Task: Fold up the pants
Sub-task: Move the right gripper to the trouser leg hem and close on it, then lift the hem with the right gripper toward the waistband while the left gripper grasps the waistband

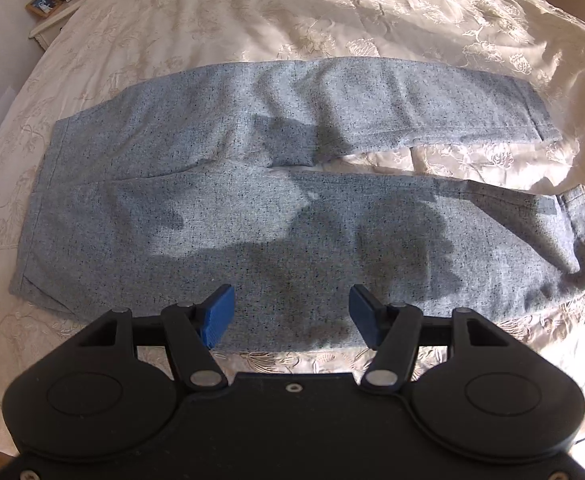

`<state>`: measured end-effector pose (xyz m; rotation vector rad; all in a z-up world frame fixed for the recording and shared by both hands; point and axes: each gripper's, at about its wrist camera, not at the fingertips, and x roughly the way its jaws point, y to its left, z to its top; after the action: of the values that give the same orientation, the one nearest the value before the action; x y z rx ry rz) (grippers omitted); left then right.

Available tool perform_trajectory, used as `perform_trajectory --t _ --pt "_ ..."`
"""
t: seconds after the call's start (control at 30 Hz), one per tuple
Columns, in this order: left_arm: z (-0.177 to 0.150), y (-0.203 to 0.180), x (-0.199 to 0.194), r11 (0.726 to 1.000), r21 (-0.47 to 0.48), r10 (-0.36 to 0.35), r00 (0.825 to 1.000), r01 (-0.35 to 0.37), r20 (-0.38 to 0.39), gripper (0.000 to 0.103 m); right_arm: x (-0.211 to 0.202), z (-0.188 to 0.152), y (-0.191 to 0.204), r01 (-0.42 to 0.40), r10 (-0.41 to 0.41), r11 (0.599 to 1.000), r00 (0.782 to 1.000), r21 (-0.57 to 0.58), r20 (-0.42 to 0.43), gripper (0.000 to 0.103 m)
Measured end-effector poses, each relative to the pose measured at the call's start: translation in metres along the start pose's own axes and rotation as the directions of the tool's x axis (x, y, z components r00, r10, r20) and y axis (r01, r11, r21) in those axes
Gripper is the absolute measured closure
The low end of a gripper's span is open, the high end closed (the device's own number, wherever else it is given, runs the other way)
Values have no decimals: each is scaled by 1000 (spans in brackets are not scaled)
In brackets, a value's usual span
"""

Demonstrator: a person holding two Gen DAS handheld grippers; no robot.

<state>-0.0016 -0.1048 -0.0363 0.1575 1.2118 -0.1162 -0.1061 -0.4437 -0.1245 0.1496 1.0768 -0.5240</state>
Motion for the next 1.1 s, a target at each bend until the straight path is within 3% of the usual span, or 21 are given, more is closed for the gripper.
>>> perform_trajectory --t 0.1,0.17,0.2,0.5,0.67,0.7,0.8,0.87,0.93,1.1 --pt "3 -17 0 1000 -10 18 1000 -18 -5 38 25 6 -11 -60 59 998 997 -11 -52 59" --pt "4 -26 -1 999 -21 28 1000 -28 -11 38 35 9 -17 -92 91 995 994 -23 -55 56" --pt "5 -29 -1 999 -28 34 999 -34 -15 38 40 11 -20 -101 99 994 994 -33 -49 48" --pt "8 -47 -1 994 -61 92 995 -94 -35 38 106 14 -27 -174 153 976 976 -132 -155 45" --pt "7 -48 3 990 -90 105 993 -109 -54 38 117 6 -21 -204 177 963 971 -173 -160 45" --pt "7 -48 5 989 -95 103 993 -109 -58 38 116 6 -19 -222 193 960 966 -171 -171 52" --pt "7 -50 12 989 -100 102 992 -108 -70 38 103 5 -10 -239 203 955 958 -174 -202 97" --pt "7 -53 16 990 -91 101 992 -108 -74 38 87 7 -11 -228 194 961 960 -156 -204 101" --pt "8 -57 18 992 -75 99 993 -104 -69 38 70 9 -25 -247 227 965 954 -85 -193 102" --pt "8 -63 20 994 -56 86 995 -89 -55 38 51 8 -71 -191 195 981 969 41 -153 99"
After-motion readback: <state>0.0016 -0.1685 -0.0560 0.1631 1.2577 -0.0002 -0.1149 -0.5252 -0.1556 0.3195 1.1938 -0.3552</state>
